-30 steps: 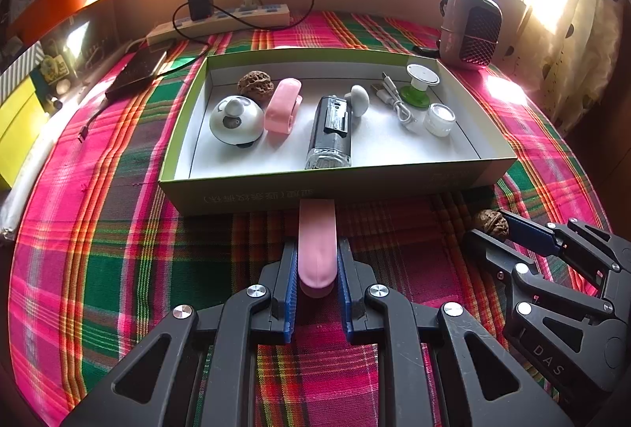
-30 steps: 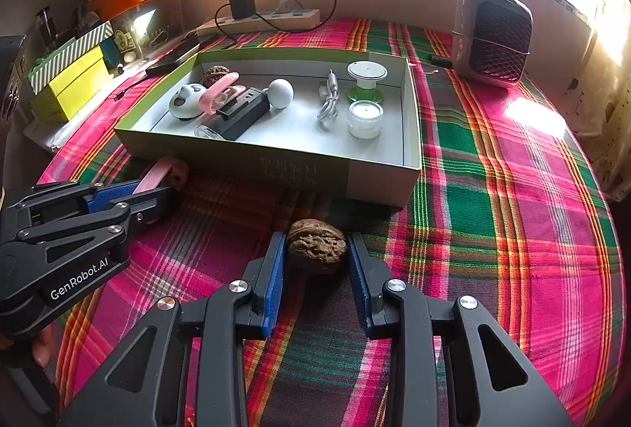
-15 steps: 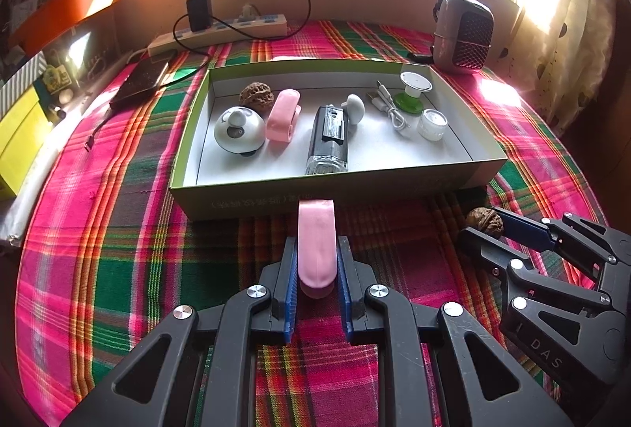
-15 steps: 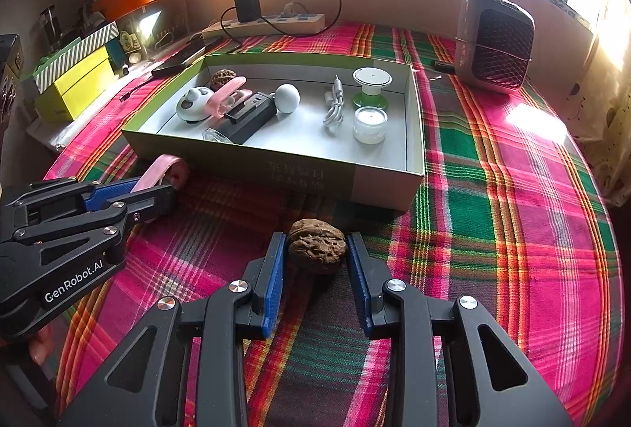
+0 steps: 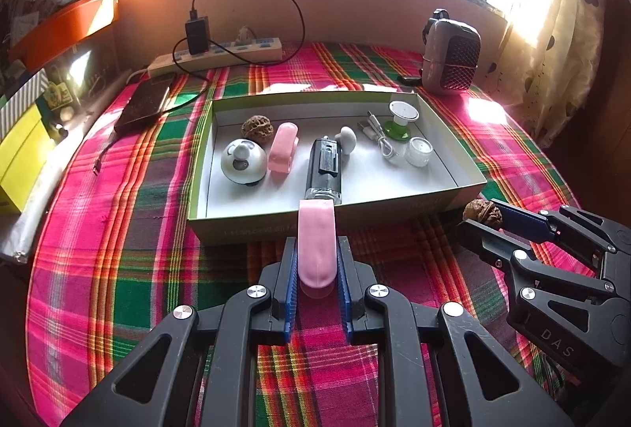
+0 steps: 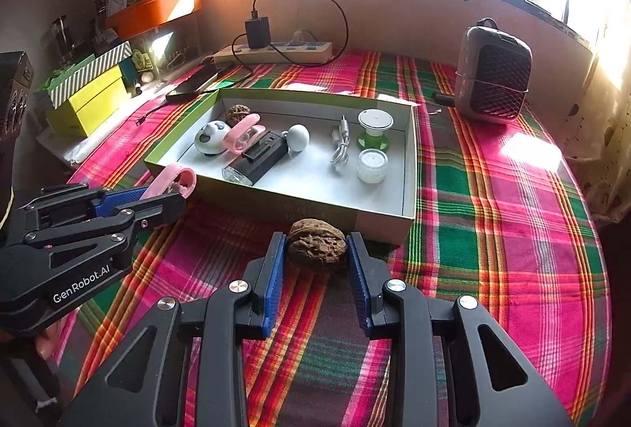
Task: Organize objects
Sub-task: 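Carry the pink clip in the left tool and walnut in the right tool into the box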
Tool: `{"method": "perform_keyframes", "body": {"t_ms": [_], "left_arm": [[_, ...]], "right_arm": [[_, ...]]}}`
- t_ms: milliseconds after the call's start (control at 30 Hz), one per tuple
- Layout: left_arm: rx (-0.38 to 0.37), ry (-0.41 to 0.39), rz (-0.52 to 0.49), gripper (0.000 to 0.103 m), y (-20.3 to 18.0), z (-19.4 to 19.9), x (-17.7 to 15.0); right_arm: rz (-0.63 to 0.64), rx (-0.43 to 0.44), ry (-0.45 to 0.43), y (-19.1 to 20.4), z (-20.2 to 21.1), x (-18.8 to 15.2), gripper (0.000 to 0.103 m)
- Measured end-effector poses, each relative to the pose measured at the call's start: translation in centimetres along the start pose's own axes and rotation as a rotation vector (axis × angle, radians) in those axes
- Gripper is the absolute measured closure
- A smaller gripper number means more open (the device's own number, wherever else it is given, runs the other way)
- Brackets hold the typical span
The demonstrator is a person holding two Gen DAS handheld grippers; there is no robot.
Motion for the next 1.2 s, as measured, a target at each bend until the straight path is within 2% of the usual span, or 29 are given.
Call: {"method": "perform_keyframes", "body": {"t_ms": [533,1200], "left_arm": [[-0.036,-0.013,-0.002,0.087,0.5,-0.4,3.3],[-0.063,0.042,-0.008,0.087,-0.5,-5.9,7.8]], "right_arm": [[0.008,0.010,-0.019,-0.8,-1.3,3.3,0.071],[0.016,0.068,0.046,-1.8,-7.0,5.3,0.071]]}}
Point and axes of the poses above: each gripper's, at about its wrist camera, not at the fingertips, and z roughly against the way its jaws point, y to its left, x to its top, the point moved 1 cm from there along -z, roughly the way its jaws point, and after that the axes turned 13 degrees about z, right-handed, at the moved point
